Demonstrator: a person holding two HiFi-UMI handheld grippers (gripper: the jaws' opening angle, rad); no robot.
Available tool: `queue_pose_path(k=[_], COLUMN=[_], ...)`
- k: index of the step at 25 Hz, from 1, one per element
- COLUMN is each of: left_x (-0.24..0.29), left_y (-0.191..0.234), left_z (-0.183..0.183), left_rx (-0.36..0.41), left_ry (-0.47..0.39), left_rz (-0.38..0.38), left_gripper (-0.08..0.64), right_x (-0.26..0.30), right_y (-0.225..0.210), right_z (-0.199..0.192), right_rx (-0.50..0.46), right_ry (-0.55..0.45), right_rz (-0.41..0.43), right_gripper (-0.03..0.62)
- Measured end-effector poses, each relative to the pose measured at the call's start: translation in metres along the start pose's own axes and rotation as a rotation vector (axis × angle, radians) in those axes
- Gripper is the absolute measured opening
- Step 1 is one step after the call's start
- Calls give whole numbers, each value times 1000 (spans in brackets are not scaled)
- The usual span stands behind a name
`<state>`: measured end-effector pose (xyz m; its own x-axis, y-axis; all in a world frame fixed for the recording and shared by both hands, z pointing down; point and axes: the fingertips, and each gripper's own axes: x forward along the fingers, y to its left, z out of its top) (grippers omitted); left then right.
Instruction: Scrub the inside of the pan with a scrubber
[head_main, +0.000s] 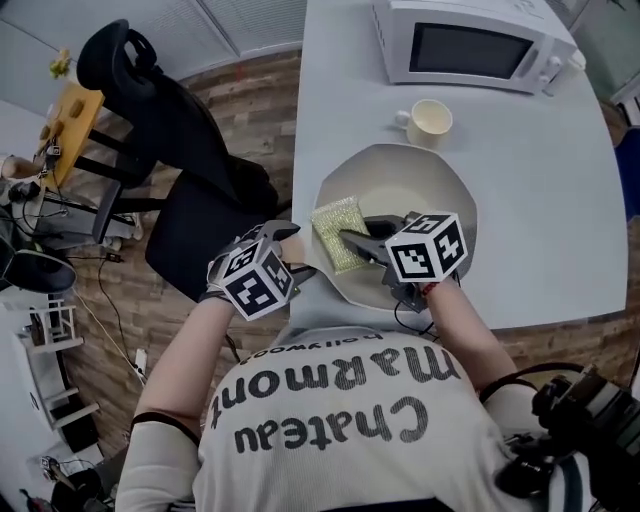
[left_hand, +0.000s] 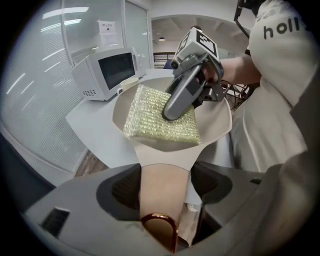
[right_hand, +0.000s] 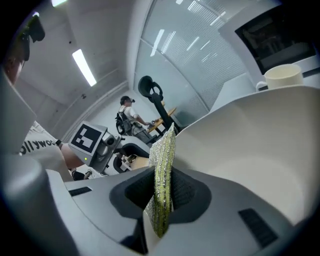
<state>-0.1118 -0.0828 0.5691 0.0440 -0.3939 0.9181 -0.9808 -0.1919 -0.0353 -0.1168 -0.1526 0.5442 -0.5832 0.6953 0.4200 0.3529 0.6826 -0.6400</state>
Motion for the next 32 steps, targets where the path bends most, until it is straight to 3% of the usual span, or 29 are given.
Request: queue_pose_path(k=[6, 11, 18, 25, 32], left_x=[-1, -2, -1, 1, 2], left_y=[1, -1, -1, -4, -6], left_z=[0, -1, -2, 1, -1], left_rx=[23, 91, 194, 257, 274], left_ry=[4, 20, 41, 37, 63], left_rz=[-10, -46, -47, -61, -63], left_gripper=[295, 293, 296, 295, 295], right_x=[28, 47, 45, 37, 32], right_y=[-6, -14, -47, -77, -98], right_z=[-6, -6, 10, 28, 39], right_rx=[-61, -166, -201, -55, -6], right_ry=[49, 71, 2, -93, -121], right_rz=[-14, -92, -246, -356, -427], right_gripper=[55, 55, 55, 55, 55])
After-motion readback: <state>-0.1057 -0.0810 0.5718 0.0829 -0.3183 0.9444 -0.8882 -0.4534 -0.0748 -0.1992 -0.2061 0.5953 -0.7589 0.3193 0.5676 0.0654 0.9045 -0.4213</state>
